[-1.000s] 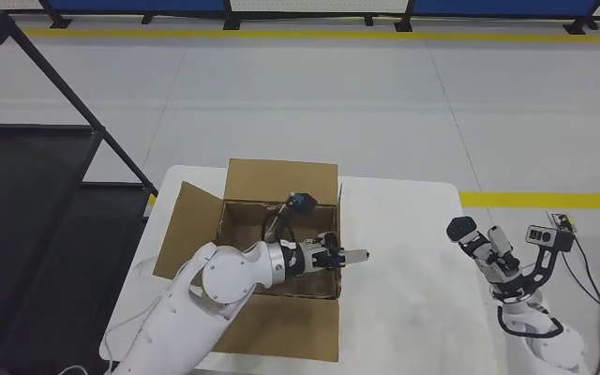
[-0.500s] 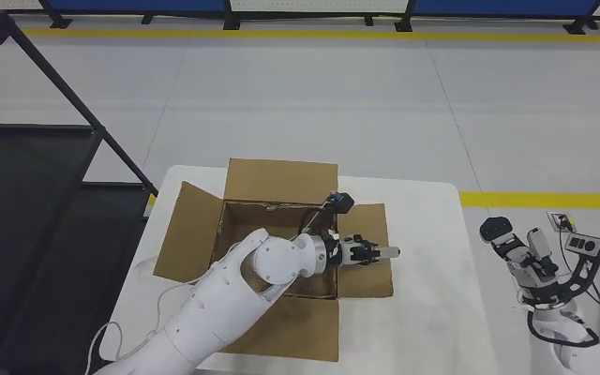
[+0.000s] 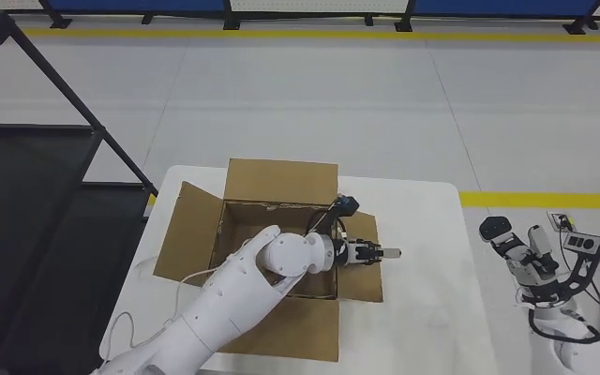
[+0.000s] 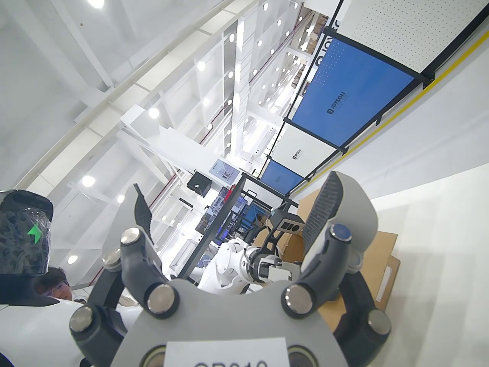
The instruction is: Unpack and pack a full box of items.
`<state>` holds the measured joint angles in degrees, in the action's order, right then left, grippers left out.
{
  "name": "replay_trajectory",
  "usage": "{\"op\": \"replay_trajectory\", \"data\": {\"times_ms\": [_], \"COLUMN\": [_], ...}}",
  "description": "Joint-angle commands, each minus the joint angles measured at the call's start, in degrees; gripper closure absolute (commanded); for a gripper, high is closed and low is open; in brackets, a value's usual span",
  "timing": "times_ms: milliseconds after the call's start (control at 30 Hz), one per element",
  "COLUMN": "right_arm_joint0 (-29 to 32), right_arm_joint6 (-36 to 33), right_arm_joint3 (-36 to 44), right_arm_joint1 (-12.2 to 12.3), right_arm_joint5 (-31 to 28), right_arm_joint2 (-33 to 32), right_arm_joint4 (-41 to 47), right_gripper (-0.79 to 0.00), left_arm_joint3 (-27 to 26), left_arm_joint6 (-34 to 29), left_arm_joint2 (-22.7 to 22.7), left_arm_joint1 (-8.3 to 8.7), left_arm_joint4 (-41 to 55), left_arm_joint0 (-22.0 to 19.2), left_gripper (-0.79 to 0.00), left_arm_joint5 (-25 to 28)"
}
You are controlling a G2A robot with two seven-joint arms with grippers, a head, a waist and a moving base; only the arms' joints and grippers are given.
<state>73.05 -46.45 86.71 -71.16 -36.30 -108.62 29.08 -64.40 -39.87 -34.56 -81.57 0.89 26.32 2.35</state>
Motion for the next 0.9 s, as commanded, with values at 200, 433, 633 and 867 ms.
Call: {"op": "replay_trajectory", "data": {"times_ms": [200,433,633,867], "right_arm_joint0": [1.80,2.44,0.62,-2.09], "right_arm_joint6": [0.39,-2.98,-3.19,0.86], "right_arm_joint3": [5.67,16.25,24.26,24.69], "right_arm_joint1": [-0.09,0.22,0.13,-0.37], "right_arm_joint5": [-5.20,-9.98,-8.93,-6.92], "right_arm_joint2": [2.17,5.95,13.51,19.32], "right_arm_joint4": [-1.13,-9.88,-25.01,-31.78], "right_gripper": [-0.785,-0.785,-0.785,-0.785], "left_arm_joint3": [-7.70,-34.64,-50.74,-55.84], "left_arm_joint6": [2.03,0.29,-0.48,-0.08], "left_arm_joint2": [-10.31,-33.01,-52.91,-67.24], "left_arm_joint1": [2.94,9.71,12.63,13.42], "left_arm_joint4": [0.30,-6.37,-4.88,3.10], "left_arm_joint0": [4.11,22.84,41.19,58.19], "left_gripper": [-0.785,-0.785,-0.785,-0.785], "left_arm_joint5": [3.36,1.63,2.67,12.06]}}
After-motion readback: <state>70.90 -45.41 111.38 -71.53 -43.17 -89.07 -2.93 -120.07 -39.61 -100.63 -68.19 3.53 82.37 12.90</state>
